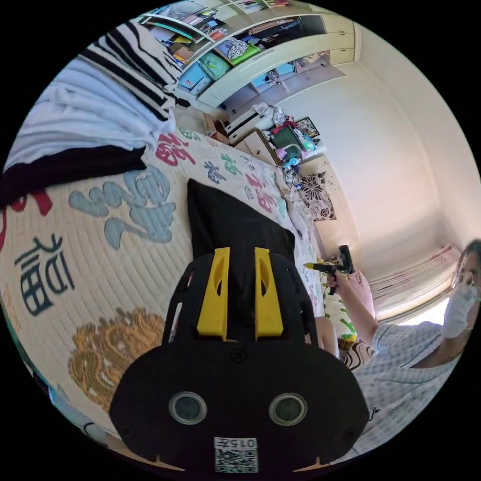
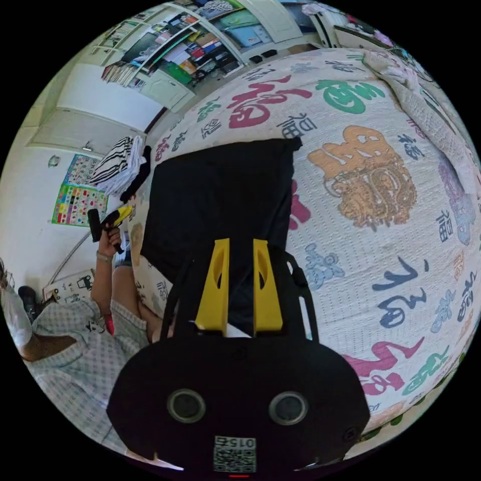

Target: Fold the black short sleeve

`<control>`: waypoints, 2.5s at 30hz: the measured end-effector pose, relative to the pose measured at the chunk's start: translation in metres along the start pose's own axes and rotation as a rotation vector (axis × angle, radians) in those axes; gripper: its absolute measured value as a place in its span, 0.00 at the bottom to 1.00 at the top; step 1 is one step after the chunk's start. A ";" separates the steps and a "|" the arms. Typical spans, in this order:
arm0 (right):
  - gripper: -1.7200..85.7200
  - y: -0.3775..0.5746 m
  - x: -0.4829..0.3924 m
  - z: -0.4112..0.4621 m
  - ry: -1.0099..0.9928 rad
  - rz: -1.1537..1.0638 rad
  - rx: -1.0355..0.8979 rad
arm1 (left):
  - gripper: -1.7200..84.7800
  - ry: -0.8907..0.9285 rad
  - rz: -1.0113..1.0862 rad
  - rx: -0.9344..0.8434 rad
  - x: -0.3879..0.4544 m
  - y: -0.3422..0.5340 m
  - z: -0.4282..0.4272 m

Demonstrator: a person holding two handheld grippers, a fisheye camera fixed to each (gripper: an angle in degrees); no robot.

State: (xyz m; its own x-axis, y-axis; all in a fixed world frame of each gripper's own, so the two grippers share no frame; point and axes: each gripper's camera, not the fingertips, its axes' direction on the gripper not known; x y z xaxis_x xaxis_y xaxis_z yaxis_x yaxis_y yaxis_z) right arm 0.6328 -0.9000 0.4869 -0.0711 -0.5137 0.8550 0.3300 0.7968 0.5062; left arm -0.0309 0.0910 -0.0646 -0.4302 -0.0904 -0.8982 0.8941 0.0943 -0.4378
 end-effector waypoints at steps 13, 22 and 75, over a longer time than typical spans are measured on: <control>0.06 0.021 -0.074 0.085 0.146 0.067 -0.142 | 0.04 -0.096 -0.104 -0.145 0.017 0.089 0.041; 0.03 0.043 -0.107 0.094 0.061 0.099 -0.117 | 0.02 -0.076 -0.067 -0.105 0.029 0.140 0.005; 0.13 -0.321 -0.492 0.419 0.431 -0.046 -0.338 | 0.04 -0.039 -0.007 -0.019 -0.028 0.209 -0.036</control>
State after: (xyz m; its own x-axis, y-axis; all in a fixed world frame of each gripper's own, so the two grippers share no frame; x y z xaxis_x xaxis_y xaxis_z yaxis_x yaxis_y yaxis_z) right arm 0.1679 -0.7697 -0.0494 0.2756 -0.6862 0.6732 0.6249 0.6600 0.4169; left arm 0.1638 0.1487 -0.1328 -0.4311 -0.1301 -0.8929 0.8883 0.1126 -0.4453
